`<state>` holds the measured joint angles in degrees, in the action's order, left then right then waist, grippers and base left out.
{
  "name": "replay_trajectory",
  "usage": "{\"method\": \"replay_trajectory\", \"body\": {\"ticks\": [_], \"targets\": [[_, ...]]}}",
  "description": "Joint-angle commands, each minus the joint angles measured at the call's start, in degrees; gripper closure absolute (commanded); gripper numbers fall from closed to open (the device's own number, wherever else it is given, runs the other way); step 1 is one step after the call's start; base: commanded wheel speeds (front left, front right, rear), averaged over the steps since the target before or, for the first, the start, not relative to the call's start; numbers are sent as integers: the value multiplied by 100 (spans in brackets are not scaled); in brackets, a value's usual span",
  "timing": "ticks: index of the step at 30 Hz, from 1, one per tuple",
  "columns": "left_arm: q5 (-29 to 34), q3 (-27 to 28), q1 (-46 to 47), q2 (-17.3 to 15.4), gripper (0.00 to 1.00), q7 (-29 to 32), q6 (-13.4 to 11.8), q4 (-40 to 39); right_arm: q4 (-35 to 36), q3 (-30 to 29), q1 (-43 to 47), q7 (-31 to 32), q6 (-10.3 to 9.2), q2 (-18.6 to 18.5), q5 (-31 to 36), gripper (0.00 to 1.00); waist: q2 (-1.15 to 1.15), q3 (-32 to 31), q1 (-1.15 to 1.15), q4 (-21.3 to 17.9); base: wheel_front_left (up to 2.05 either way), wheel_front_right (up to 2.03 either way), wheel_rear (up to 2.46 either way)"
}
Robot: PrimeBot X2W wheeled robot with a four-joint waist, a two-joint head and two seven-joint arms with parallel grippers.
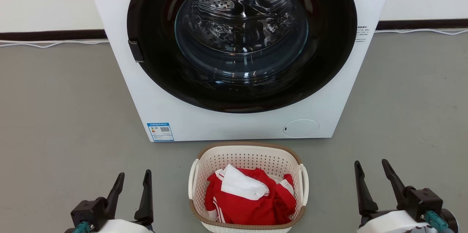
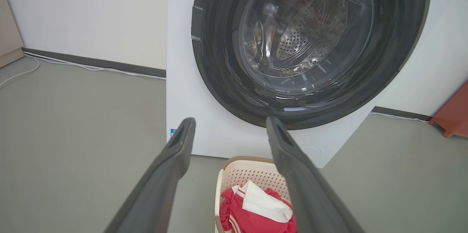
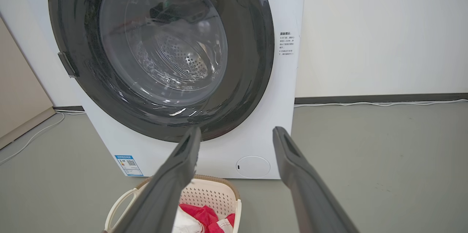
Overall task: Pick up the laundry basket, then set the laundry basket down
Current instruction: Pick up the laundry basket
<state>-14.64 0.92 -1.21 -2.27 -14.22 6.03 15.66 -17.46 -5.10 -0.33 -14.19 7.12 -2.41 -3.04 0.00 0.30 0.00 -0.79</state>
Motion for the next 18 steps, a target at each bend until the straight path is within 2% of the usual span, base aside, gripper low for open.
{"method": "replay_trajectory", "body": {"ticks": [1, 18], "targets": [[14, 143, 181, -61, 0, -78, -62, -136, 115, 134, -274, -81, 36, -47, 39, 0, 0, -4, 0, 3, 0, 0, 0], [34, 111, 252, -61, 0, -78, -73, -179, 127, 159, -333, -81, 36, -47, 2, 0, 0, 198, 0, -17, 0, 0, 0]]}}
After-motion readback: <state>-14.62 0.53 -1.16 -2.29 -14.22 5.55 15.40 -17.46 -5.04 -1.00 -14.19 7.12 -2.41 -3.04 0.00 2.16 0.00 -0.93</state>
